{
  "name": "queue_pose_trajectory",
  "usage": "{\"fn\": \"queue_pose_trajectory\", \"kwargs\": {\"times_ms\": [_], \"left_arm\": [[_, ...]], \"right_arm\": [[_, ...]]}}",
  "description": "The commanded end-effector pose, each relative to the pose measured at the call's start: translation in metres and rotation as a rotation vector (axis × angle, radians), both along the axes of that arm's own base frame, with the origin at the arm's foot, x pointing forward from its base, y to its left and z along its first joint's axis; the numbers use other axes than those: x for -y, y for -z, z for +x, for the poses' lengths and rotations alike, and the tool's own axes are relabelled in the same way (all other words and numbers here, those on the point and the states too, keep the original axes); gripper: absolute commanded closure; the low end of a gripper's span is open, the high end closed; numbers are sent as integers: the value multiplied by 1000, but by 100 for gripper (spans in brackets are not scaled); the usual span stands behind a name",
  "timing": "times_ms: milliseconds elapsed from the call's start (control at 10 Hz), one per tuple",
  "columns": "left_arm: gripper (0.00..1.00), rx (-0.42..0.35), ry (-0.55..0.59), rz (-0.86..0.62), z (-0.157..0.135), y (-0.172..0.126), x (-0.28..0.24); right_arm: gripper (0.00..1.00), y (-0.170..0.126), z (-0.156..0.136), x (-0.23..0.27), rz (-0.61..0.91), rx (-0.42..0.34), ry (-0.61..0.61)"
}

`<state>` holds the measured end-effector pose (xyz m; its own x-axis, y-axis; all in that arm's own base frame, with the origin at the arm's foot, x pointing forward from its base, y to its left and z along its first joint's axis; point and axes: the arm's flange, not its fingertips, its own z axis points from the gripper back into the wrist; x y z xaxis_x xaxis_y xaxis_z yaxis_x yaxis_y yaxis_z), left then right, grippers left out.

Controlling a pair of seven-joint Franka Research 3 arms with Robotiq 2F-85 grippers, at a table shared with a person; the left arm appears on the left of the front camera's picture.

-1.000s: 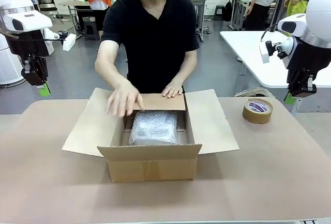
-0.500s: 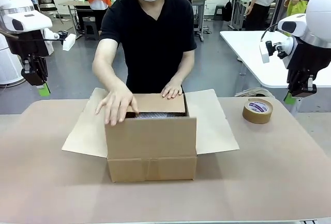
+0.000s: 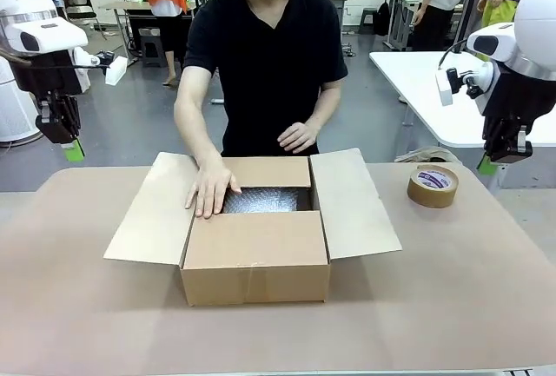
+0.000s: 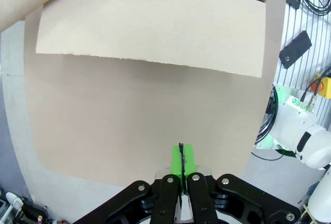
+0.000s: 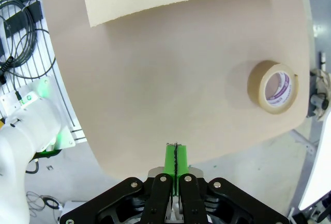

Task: Wrap the clocks to prevent damage.
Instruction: Push the right (or left) flap of the Package Box to close it.

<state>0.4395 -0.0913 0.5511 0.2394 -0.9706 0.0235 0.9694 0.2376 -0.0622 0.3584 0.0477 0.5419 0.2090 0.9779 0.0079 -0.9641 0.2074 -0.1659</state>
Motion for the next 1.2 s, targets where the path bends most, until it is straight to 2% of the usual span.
{"fn": "queue_pose_trajectory", "kwargs": {"times_ms": [0,500,600,700,900,1100], "left_arm": [[100,-3,1,10,3,-3,0],[100,-3,1,10,3,-3,0],[100,-3,1,10,3,-3,0],[100,-3,1,10,3,-3,0],[100,-3,1,10,3,-3,0],[100,-3,1,10,3,-3,0]], "right_arm": [[99,1,1,-2,-4,0,13],[99,0,0,0,0,0,0],[99,11,4,2,72,-26,-108],[99,19,16,5,172,-18,-148],[99,49,34,13,404,-24,-153],[99,77,48,18,561,20,-154]]}}
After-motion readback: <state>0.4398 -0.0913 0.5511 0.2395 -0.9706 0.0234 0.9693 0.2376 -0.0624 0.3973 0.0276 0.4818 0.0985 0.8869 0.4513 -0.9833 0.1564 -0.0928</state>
